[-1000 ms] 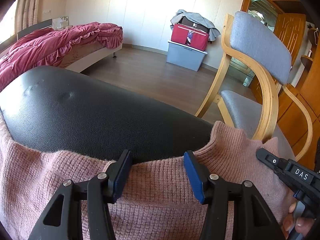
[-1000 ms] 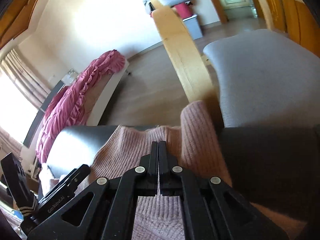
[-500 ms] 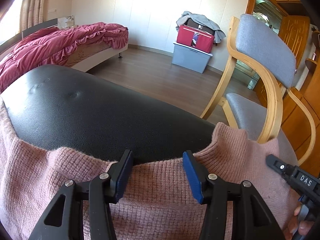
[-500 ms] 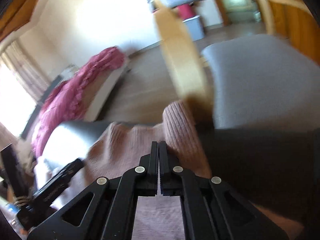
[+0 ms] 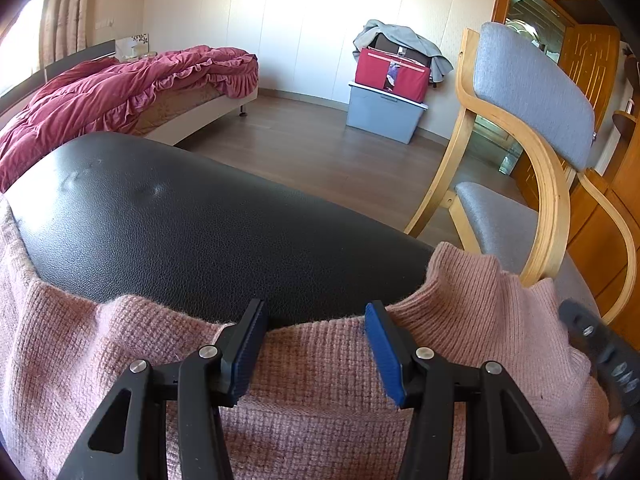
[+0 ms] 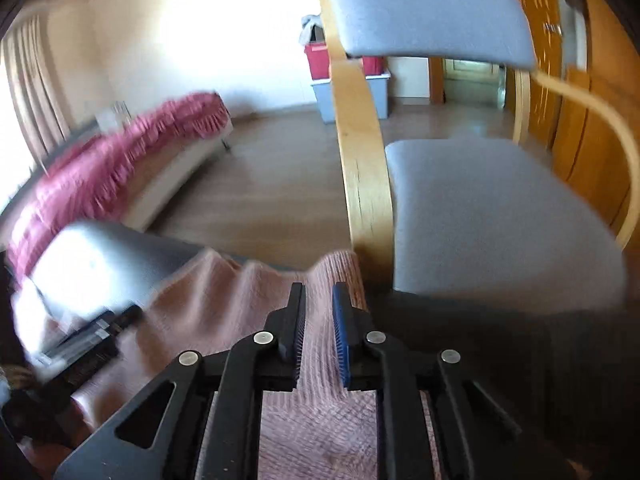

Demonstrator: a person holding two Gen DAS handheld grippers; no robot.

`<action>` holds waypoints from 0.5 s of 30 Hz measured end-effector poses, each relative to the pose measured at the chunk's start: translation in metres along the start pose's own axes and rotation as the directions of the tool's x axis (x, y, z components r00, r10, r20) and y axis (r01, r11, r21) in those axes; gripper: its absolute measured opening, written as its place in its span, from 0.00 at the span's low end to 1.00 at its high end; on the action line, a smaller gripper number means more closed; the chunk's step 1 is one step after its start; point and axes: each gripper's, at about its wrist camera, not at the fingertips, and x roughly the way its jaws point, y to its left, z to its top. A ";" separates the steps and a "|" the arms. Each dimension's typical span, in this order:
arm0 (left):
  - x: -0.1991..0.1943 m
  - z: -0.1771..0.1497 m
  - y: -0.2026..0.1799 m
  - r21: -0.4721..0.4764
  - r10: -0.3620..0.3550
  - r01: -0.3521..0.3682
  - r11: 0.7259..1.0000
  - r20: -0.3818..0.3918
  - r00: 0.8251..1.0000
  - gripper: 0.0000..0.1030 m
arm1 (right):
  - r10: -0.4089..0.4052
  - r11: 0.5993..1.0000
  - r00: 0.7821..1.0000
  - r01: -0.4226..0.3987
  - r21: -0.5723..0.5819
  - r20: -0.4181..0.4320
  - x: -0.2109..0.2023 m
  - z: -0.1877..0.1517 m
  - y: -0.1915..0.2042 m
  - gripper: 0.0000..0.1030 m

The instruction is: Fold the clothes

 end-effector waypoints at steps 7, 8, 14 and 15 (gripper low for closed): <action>0.000 -0.001 0.003 -0.005 -0.006 0.006 1.000 0.000 1.000 0.51 | -0.068 0.993 0.997 0.071 0.096 -0.034 0.011 0.000 -0.027 0.25; 0.000 -0.001 0.003 -0.005 -0.006 0.006 1.000 0.000 1.000 0.51 | -0.064 0.992 0.997 0.067 0.103 -0.033 0.011 0.001 -0.028 0.26; 0.000 -0.001 0.003 0.002 0.002 -0.002 1.000 -0.001 1.000 0.51 | 0.061 0.998 0.993 -0.060 -0.020 0.100 -0.024 0.001 -0.004 0.26; 0.000 -0.001 0.003 0.003 0.003 -0.003 1.000 -0.001 1.000 0.51 | 0.102 0.994 0.989 -0.095 -0.062 0.111 -0.027 0.002 0.005 0.26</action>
